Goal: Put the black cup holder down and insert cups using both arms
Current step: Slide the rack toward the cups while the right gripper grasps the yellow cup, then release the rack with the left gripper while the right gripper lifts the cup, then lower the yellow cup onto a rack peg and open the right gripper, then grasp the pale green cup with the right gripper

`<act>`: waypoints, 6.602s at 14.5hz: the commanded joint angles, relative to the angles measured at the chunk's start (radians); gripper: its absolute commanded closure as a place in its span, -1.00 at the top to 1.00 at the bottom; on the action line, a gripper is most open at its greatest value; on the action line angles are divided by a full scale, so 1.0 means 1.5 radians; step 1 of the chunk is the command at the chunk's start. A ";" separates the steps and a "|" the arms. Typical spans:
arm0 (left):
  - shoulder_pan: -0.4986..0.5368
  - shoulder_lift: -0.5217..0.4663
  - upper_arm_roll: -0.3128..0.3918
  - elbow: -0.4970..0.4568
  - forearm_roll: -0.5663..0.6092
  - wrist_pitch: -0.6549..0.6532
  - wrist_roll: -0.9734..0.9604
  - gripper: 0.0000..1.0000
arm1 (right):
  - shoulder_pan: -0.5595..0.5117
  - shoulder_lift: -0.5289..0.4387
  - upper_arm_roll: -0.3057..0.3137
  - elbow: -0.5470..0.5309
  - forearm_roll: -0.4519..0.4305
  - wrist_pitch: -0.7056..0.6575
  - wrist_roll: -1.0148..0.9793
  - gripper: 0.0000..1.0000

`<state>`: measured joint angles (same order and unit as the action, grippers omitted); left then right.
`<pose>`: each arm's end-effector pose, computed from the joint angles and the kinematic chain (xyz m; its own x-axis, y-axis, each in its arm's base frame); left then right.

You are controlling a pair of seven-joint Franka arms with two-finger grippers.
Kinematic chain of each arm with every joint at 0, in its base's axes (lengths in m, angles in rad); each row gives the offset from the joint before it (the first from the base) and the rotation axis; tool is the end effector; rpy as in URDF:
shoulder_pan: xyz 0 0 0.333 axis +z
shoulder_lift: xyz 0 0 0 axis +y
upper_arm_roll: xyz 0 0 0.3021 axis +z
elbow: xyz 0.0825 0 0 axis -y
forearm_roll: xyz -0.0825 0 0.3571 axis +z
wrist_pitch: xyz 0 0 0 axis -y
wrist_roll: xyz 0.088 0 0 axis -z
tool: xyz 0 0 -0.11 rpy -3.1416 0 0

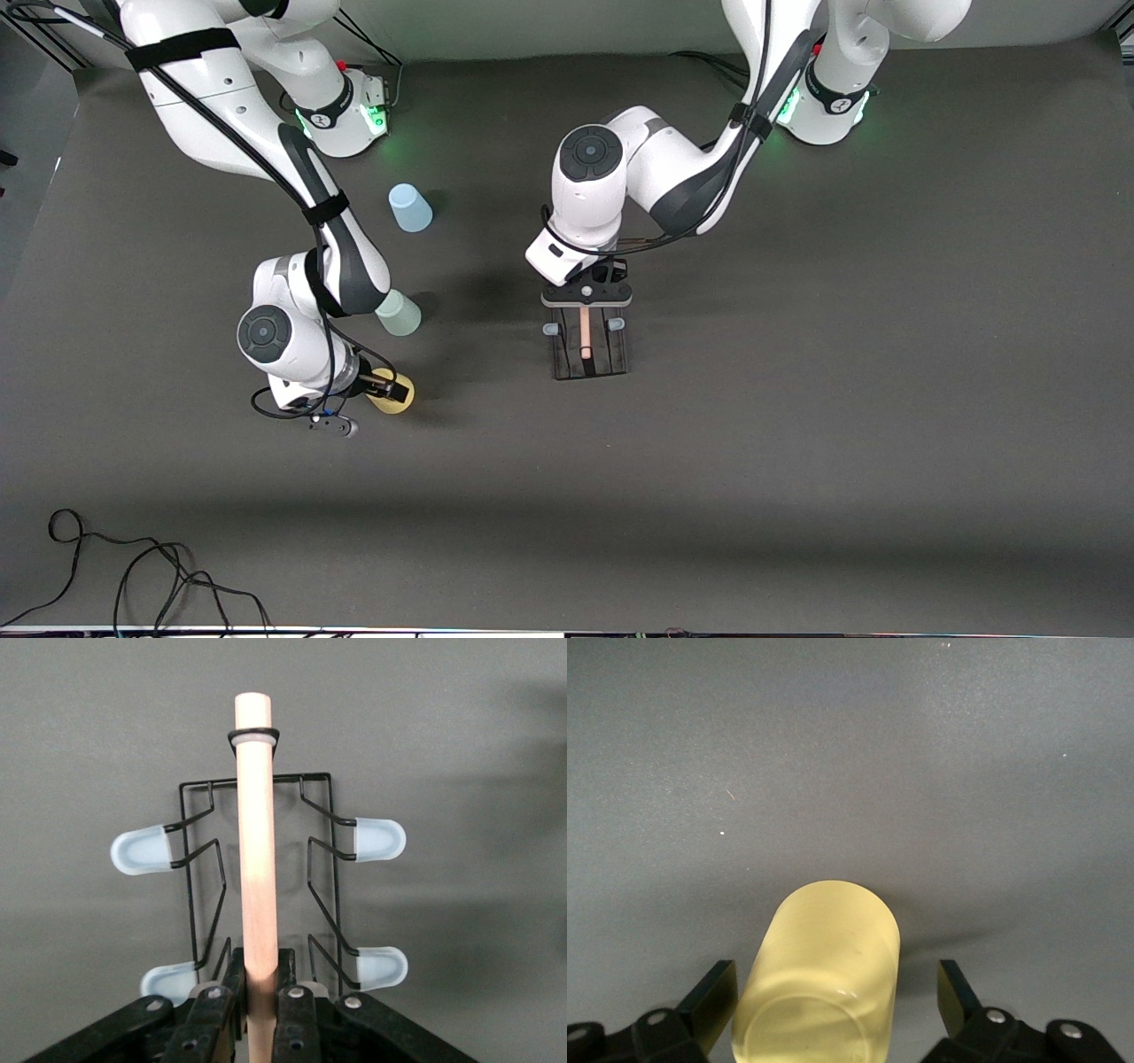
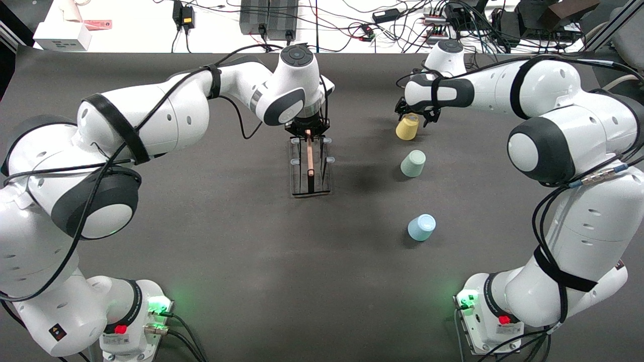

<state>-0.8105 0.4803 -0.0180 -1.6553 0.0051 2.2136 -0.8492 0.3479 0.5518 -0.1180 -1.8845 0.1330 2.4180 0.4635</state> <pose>0.4438 -0.4815 0.3386 0.9986 0.0216 0.0485 0.0186 -0.9980 0.0612 0.5923 0.1432 0.2191 0.9500 -0.3114 -0.0231 -0.3118 -0.9500 -0.0163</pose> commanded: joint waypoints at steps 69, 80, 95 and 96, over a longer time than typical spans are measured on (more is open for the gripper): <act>0.533 -0.365 0.010 -0.052 -0.006 -0.344 0.624 1.00 | 0.257 -0.144 -0.190 0.153 0.037 -0.397 0.044 0.99; 0.543 -0.371 0.018 -0.055 0.000 -0.340 0.636 1.00 | 0.289 -0.227 -0.215 -0.242 0.002 0.008 -0.023 0.99; 0.539 -0.360 0.015 -0.051 -0.001 -0.339 0.637 1.00 | 0.307 -0.181 -0.211 -0.314 0.007 0.095 -0.023 -0.61; 0.539 -0.360 0.015 -0.051 -0.001 -0.340 0.637 1.00 | 0.307 -0.183 -0.211 -0.314 0.007 0.094 -0.023 -0.86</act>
<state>0.0060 -0.0413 0.0014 -1.7208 -0.0019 1.7084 0.0951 0.7985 0.2855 -0.4266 -2.3534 0.1493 2.5499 0.4366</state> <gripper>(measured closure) 0.000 0.251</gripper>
